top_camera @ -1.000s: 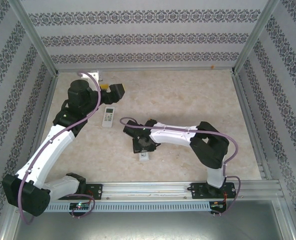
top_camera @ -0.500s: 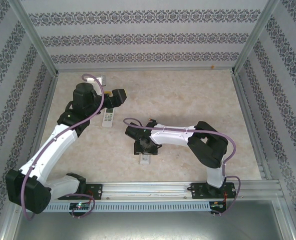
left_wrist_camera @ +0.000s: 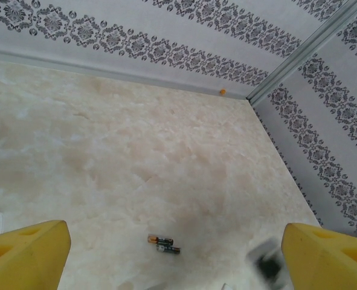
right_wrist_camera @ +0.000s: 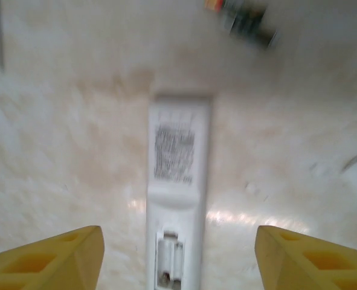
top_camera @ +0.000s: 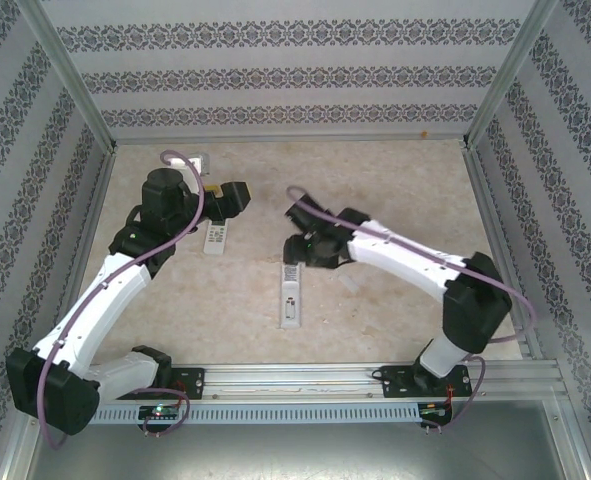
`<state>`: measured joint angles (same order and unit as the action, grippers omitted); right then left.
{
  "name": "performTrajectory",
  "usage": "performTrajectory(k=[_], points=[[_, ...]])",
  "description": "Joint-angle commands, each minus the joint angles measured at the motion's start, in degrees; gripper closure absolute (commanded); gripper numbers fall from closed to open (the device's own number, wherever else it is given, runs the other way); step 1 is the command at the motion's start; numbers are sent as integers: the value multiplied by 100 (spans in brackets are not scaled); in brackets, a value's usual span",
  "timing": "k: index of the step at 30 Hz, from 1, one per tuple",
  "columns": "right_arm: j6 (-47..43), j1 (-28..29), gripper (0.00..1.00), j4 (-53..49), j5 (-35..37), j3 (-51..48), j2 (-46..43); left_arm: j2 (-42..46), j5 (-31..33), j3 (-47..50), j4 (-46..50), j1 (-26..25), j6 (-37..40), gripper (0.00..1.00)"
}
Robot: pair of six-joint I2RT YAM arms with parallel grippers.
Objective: Load the batteries into the remote control
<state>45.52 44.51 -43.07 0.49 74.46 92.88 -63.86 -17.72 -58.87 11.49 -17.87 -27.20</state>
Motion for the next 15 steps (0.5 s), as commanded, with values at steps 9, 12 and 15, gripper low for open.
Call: performTrajectory(k=[9, 12, 15], points=[[-4437, -809, 48, -527, -149, 2002, 2044, 229, -132, -2, 988, 23, 13, 9], [-4490, -930, 48, -656, -155, 2506, 2615, 262, -239, 48, 1042, 17, -162, 9], [-4489, -1042, 48, -656, -49, 2784, 2982, 391, -193, 202, 1002, 2, -380, 9]])
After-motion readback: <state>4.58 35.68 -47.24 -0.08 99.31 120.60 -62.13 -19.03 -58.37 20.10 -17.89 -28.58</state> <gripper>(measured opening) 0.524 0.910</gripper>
